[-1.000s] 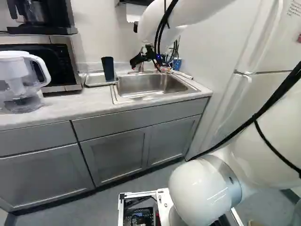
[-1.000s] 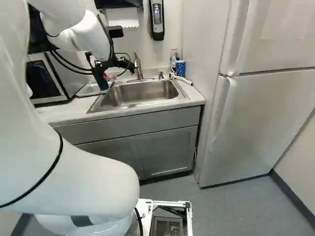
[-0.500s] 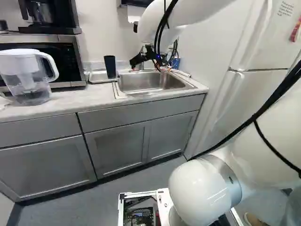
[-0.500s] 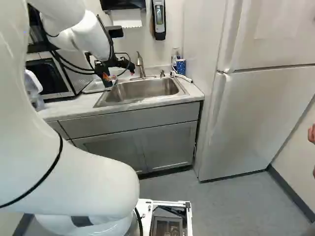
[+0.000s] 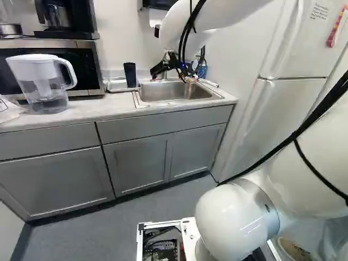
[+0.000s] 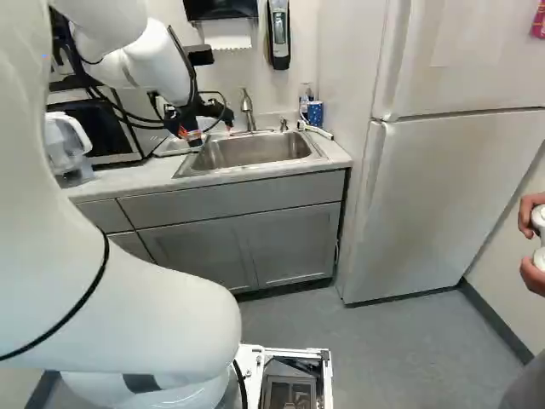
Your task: Rinse the cup and place it in the tray
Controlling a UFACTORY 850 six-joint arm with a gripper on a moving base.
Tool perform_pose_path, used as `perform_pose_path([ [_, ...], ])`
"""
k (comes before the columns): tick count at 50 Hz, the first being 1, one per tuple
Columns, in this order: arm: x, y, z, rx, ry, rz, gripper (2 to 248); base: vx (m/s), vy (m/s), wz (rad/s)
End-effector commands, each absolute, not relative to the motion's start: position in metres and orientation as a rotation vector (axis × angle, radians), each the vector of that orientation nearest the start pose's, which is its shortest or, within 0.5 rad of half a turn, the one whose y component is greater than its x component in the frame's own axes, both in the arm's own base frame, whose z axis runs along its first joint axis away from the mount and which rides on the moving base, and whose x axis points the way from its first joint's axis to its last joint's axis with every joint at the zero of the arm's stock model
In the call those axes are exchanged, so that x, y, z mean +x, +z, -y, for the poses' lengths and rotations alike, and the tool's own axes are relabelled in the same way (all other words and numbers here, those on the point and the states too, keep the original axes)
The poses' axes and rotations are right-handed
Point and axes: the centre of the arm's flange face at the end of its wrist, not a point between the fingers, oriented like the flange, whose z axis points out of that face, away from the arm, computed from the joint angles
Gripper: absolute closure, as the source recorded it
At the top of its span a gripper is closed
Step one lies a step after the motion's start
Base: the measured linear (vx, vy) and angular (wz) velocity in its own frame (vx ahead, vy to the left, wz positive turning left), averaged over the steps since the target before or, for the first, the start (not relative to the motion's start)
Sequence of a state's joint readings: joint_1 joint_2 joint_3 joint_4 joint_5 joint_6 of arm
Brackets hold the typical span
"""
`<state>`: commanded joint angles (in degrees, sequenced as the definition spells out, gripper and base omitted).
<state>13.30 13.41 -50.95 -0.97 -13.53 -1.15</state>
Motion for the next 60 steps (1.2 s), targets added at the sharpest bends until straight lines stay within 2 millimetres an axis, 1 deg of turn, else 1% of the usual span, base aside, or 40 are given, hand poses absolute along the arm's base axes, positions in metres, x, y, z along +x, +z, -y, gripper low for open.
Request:
perform_pose_path([
  [60,0.4169,0.6374,-0.0982,-2.743,-1.309,0.368,3,-0.115,0.002,0.018],
])
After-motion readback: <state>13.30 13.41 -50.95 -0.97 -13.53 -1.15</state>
